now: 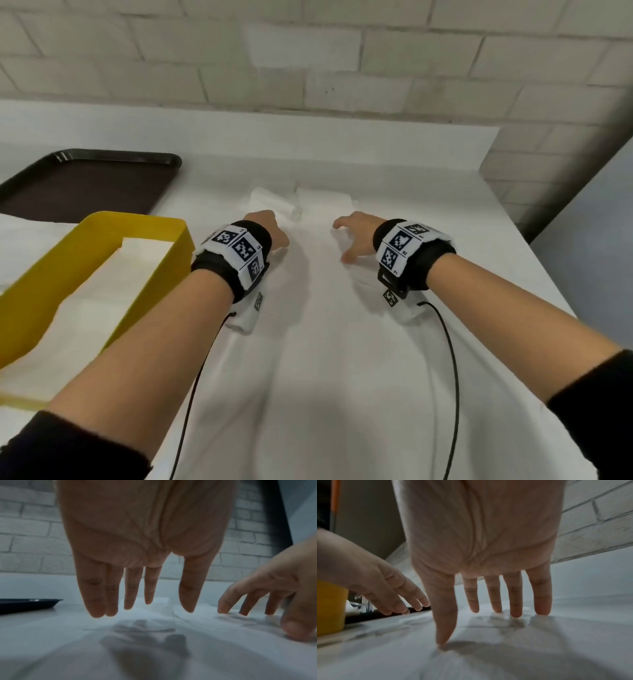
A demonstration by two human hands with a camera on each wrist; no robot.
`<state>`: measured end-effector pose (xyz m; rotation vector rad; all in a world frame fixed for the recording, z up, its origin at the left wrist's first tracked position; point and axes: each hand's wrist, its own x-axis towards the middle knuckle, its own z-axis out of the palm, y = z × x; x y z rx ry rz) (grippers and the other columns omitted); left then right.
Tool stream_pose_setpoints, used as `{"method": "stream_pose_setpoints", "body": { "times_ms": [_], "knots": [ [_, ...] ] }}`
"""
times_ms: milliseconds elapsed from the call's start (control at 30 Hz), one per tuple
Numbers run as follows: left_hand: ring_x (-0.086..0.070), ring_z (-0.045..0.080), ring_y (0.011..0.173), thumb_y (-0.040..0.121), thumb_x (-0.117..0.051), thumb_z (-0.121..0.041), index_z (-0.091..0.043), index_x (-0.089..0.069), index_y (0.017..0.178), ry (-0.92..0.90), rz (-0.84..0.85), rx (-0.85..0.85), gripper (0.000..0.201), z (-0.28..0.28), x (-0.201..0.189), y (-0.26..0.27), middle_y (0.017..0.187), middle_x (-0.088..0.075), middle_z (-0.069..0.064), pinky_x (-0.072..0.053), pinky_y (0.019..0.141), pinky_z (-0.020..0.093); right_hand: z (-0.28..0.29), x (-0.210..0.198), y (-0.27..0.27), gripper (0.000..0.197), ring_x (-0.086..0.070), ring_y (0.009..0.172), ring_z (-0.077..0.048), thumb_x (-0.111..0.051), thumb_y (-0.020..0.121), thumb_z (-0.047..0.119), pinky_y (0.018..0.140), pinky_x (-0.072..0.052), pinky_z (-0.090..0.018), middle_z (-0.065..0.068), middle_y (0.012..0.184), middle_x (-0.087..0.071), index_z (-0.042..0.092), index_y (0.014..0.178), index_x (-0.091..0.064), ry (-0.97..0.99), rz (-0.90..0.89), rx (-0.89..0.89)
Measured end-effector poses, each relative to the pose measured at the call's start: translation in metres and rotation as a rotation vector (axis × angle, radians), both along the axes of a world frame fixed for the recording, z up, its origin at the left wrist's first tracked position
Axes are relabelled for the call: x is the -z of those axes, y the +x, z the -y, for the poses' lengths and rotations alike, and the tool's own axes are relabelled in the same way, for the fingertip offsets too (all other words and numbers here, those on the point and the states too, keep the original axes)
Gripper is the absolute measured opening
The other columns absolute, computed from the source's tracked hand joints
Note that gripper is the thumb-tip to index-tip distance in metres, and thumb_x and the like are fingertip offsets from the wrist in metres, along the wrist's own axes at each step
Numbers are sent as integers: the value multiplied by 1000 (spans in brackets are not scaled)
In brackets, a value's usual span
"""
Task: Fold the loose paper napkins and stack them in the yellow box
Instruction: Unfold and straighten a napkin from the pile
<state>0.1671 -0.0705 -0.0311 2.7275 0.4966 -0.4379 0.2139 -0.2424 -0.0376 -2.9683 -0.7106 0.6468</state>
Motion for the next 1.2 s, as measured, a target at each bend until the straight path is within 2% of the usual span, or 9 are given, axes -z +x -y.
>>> {"method": "stream_pose_setpoints", "body": {
  "times_ms": [100, 200, 333, 500, 600, 700, 867, 1100, 1200],
  "knots": [
    [-55, 31, 108, 85, -62, -27, -6, -53, 121, 83, -95, 31, 42, -3, 9, 12, 119, -57, 12, -38, 78, 29, -8, 3, 5, 65, -49, 116, -30, -65, 80, 37, 92, -43, -35, -8, 133, -43, 20, 136, -37, -6, 81, -11],
    [-51, 28, 85, 85, -62, -25, -7, -57, 100, 142, -68, 42, 24, -6, 13, 17, 96, -55, 9, -40, 72, 30, -19, -4, 10, 45, -52, 112, -29, -60, 87, 21, 86, -44, -31, -12, 129, -48, 9, 128, -47, -44, 90, -36],
    [-59, 30, 91, 85, -57, -7, -1, -63, 106, 164, 37, 13, 22, -10, 17, 21, 106, -63, 14, -46, 75, 30, -30, -7, 12, 32, -55, 109, -24, -52, 89, 4, 89, -44, -25, -12, 127, -56, 2, 120, -57, -70, 107, -60],
    [-62, 33, 97, 89, -50, -5, 0, -60, 91, 211, 68, 36, 11, -11, 18, 18, 104, -63, 18, -46, 73, 30, -23, -13, 8, 28, -56, 107, -24, -55, 85, 0, 89, -44, -26, -8, 99, -55, 4, 111, -64, 158, 120, -22],
    [-61, 32, 94, 89, -51, -8, -1, -58, 82, 217, 14, 56, 13, -9, 14, 13, 83, -58, 11, -46, 76, 31, -16, -22, 4, 21, -54, 88, -17, -58, 84, 3, 87, -44, -20, -8, 94, -60, 2, 103, -68, 309, 157, -17],
    [-55, 28, 86, 91, -49, -10, -6, -43, 62, 223, -29, 95, 30, -8, 9, 5, 68, -45, 6, -45, 76, 29, -6, -36, -1, 14, -52, 87, -12, -58, 88, 11, 75, -36, -15, -4, 96, -63, 4, 97, -67, 558, 194, 25],
    [-51, 26, 88, 93, -40, -8, -3, -51, 89, -13, 215, 131, 13, -8, -13, -17, 92, -48, 8, -36, 71, 26, 13, -62, -4, 5, -50, 93, -8, -49, 94, 14, 78, -36, -20, 7, 92, -56, 17, 91, -52, 900, 230, 42],
    [-49, 20, 71, 92, -47, -10, -9, -48, 92, -255, 623, 100, 2, -12, -32, -36, 80, -55, 6, -35, 51, 7, 21, -77, -16, 21, -39, 64, -19, -45, 95, 8, 61, -33, -29, -7, 67, -44, 24, 81, -43, 1257, 200, 133],
    [-48, 9, 63, 90, -50, -9, -10, -50, 90, -360, 743, 97, 2, -13, -34, -38, 73, -53, -3, -36, 53, 2, 25, -81, -23, 17, -54, 62, -14, -46, 95, 5, 59, -44, -25, 2, 64, -60, 19, 86, -50, 1410, 132, 144]
  ]
}}
